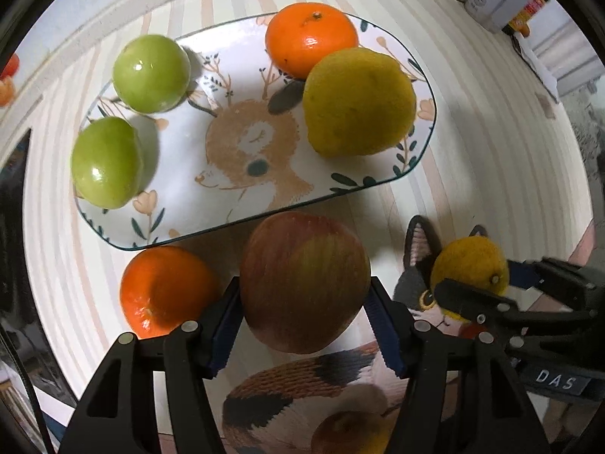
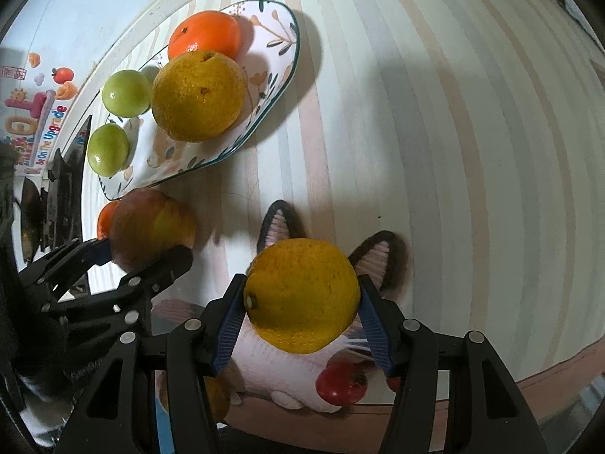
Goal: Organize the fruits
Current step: 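Place the red apple and yellow citrus on the deer plate, opening both tools, then lift both open tools away from the plate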
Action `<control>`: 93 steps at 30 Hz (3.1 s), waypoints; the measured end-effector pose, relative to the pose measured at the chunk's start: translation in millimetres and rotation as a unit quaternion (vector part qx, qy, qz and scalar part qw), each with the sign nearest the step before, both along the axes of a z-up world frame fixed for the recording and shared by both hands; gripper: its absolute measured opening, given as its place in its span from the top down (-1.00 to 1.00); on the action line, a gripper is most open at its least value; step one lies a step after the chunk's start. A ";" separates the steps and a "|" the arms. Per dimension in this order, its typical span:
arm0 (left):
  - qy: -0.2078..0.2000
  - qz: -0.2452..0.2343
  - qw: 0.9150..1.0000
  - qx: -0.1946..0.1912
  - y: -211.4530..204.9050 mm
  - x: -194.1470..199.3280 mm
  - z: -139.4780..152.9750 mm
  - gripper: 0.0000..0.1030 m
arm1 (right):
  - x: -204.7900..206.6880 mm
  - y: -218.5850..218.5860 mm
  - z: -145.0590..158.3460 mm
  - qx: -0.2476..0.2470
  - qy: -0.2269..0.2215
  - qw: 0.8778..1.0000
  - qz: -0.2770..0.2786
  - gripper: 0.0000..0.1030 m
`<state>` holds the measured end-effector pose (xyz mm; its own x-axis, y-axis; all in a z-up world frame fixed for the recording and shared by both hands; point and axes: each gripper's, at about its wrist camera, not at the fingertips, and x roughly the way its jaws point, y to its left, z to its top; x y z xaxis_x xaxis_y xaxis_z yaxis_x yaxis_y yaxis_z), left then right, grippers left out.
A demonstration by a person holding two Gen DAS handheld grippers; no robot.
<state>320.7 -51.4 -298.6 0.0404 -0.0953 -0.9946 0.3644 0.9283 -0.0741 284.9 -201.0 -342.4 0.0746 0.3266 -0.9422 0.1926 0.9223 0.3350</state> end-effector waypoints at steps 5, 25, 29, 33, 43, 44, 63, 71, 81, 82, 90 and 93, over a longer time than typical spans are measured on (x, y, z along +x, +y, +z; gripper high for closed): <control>-0.029 -0.001 1.000 -0.010 0.5 -19.3 14.4 -0.16 | -2.9 -7.2 7.3 0.012 -0.005 1.000 -0.010 -0.16; -0.044 0.179 0.976 -0.114 55.8 40.3 56.6 -0.17 | 184.8 66.8 99.3 0.029 -0.063 0.990 0.122 -0.16; -0.023 0.207 0.971 -0.114 60.4 49.5 38.4 -0.17 | 204.4 86.7 81.8 0.021 -0.044 0.987 0.155 -0.16; -0.012 0.220 0.969 -0.113 62.1 56.0 27.9 -0.17 | 207.4 93.3 65.2 0.029 -0.017 0.986 0.165 -0.17; 0.009 0.229 0.968 -0.099 67.5 56.7 14.8 -0.62 | 205.8 80.9 77.6 0.031 -0.023 0.988 0.146 -0.60; 0.004 0.227 0.969 -0.101 67.6 56.5 18.8 -0.69 | 203.8 77.8 81.6 0.025 -0.026 0.989 0.143 -0.65; -0.109 0.217 0.970 0.008 115.9 23.6 95.7 -0.86 | 79.5 48.2 133.9 -0.125 -0.102 0.983 0.088 -0.80; -0.139 0.187 0.973 -0.001 118.1 -9.6 128.5 -0.86 | 19.6 62.7 165.4 -0.140 -0.136 0.980 0.050 -0.80; -0.183 0.152 0.971 -0.023 123.2 -58.7 178.2 -0.86 | -48.7 74.7 212.9 -0.148 -0.176 0.973 0.010 -0.80; -0.190 0.150 0.970 -0.023 123.9 -63.3 183.7 -0.86 | -54.9 75.3 217.8 -0.149 -0.179 0.972 0.008 -0.80; -0.225 0.136 0.964 -0.031 125.2 -98.8 216.4 -0.86 | -91.4 77.2 245.1 -0.143 -0.201 0.969 0.005 -0.80; -0.236 0.136 0.962 -0.026 123.6 -107.8 223.2 -0.86 | -100.0 76.6 253.2 -0.147 -0.209 0.967 0.007 -0.80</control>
